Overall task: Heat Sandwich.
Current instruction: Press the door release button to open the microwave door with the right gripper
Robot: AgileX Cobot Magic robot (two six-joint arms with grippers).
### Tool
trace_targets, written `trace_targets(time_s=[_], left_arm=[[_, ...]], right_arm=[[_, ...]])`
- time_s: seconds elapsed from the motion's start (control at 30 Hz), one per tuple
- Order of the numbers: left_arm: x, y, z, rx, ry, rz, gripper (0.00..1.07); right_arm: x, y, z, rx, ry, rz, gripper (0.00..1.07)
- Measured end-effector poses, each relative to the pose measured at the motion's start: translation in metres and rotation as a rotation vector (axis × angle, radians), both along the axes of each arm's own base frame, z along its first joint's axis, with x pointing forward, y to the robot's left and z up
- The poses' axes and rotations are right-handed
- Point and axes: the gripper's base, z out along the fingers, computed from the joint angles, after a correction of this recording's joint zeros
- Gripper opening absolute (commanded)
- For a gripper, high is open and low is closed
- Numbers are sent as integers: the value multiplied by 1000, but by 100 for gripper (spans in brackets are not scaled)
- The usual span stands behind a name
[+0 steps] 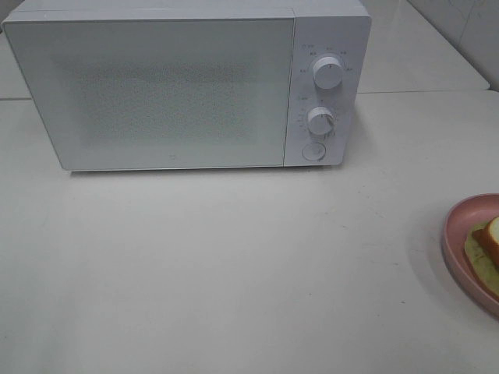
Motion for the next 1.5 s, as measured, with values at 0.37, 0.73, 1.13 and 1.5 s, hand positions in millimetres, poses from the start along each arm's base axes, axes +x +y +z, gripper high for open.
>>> trace_targets(time_s=[0.37,0.73,1.13,1.5], left_arm=[[0,0,0,0,0,0,97],[0,0,0,0,0,0,97],[0,0,0,0,0,0,97],[0,0,0,0,0,0,97]], right_arm=[[0,0,0,0,0,0,76],[0,0,0,0,0,0,77],[21,-1,21,5,-51,-10,76],[70,-3,29,10,-29,-26,76]])
